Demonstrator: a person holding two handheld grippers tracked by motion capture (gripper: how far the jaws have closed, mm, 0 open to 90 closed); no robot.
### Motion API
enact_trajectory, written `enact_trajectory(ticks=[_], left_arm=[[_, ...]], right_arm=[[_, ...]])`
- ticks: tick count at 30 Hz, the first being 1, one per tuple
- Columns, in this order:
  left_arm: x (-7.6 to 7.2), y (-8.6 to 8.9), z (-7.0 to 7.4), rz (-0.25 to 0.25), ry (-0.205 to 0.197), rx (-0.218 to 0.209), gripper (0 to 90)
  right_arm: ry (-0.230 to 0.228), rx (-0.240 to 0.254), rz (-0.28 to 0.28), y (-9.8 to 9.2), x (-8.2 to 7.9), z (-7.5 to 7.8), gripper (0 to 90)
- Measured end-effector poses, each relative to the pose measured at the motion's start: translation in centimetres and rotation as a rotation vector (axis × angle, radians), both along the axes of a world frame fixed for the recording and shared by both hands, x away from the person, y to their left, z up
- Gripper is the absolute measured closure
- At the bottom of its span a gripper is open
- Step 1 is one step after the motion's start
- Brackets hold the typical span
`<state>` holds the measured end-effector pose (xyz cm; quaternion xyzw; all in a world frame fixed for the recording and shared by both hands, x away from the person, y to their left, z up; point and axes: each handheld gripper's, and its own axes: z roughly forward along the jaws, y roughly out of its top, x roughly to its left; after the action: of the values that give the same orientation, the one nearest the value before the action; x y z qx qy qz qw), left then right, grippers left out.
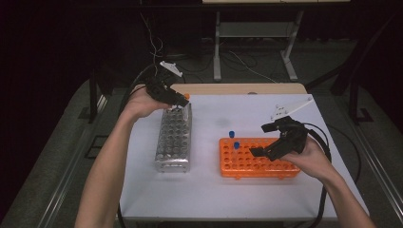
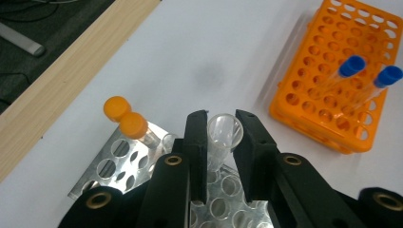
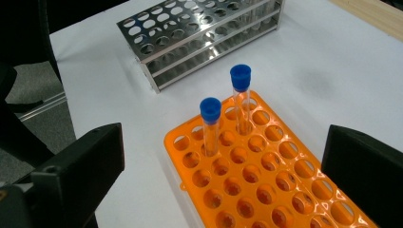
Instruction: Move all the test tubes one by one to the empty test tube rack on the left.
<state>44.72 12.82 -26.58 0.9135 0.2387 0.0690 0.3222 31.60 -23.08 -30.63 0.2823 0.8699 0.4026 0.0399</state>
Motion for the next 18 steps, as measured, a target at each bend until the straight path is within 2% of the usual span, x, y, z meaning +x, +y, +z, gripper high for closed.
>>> enact_trajectory(ticks=[18], left_arm=[[1.3,0.4,-3.1,0.027,0.009,0.002,74.4]], right_arm=[[0.015,0.012,-0.003,-0.4,0.1,-1.4,0.1]])
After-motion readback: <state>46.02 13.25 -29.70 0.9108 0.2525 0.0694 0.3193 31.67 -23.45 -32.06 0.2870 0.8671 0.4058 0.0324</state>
